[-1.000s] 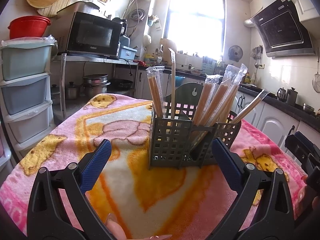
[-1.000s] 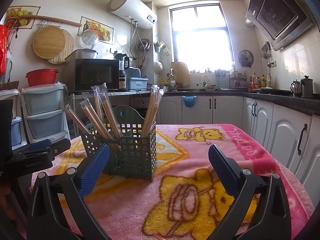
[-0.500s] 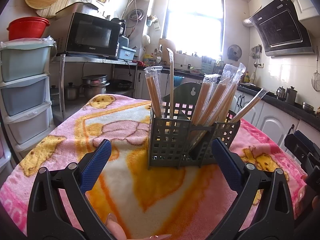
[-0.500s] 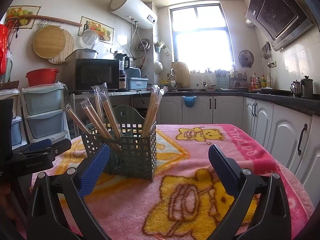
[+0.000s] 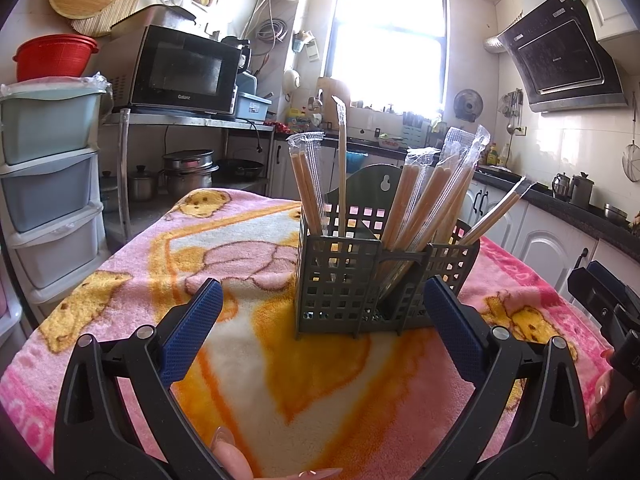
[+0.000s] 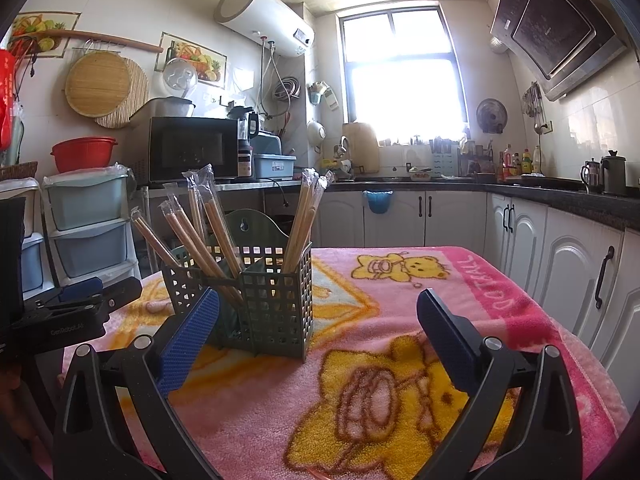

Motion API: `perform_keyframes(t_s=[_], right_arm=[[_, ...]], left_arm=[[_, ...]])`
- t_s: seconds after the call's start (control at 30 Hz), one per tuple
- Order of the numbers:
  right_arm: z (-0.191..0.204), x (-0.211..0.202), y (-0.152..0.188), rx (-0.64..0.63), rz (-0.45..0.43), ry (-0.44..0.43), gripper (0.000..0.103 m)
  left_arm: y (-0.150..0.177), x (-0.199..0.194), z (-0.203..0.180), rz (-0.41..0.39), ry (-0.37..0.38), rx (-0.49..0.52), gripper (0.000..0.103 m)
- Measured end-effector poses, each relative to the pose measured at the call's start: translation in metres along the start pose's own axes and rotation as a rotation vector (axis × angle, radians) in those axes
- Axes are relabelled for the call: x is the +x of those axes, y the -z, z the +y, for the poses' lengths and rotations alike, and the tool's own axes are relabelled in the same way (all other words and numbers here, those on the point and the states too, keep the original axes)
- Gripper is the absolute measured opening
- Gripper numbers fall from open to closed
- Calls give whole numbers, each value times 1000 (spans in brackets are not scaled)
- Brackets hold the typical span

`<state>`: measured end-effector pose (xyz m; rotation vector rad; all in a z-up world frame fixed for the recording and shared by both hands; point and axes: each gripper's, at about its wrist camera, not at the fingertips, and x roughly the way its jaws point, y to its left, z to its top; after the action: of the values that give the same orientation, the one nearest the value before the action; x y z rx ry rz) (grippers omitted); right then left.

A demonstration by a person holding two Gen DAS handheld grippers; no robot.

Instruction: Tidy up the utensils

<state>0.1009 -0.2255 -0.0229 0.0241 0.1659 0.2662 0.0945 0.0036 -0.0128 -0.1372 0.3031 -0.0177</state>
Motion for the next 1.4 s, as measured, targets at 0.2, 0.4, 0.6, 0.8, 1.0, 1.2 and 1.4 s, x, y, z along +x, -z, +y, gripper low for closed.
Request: perform_keyframes(t_s=[0.2, 0.4, 0.6, 0.8, 1.0, 1.2, 1.4], right_arm=[[0, 0, 1, 1, -1, 1, 96], [0, 0, 1, 1, -1, 1, 96], [0, 0, 2, 3, 3, 6, 96], [-2, 0, 2, 8, 20, 31, 96], [-25, 11, -2, 61, 121, 122, 96], [-71, 35, -5, 112, 264, 248, 96], [-141, 95, 8, 159, 524, 412, 96]], left_arm=[[0, 0, 0, 0, -1, 0, 93], [0, 0, 0, 1, 0, 3, 93], [0, 2, 0, 8, 3, 15, 93], [-1, 4, 1, 23, 13, 17, 93], [-2, 9, 9, 67, 13, -23, 93], [-19, 6, 45, 120, -49, -114, 93], [-27, 56, 112, 306, -256, -152, 93]])
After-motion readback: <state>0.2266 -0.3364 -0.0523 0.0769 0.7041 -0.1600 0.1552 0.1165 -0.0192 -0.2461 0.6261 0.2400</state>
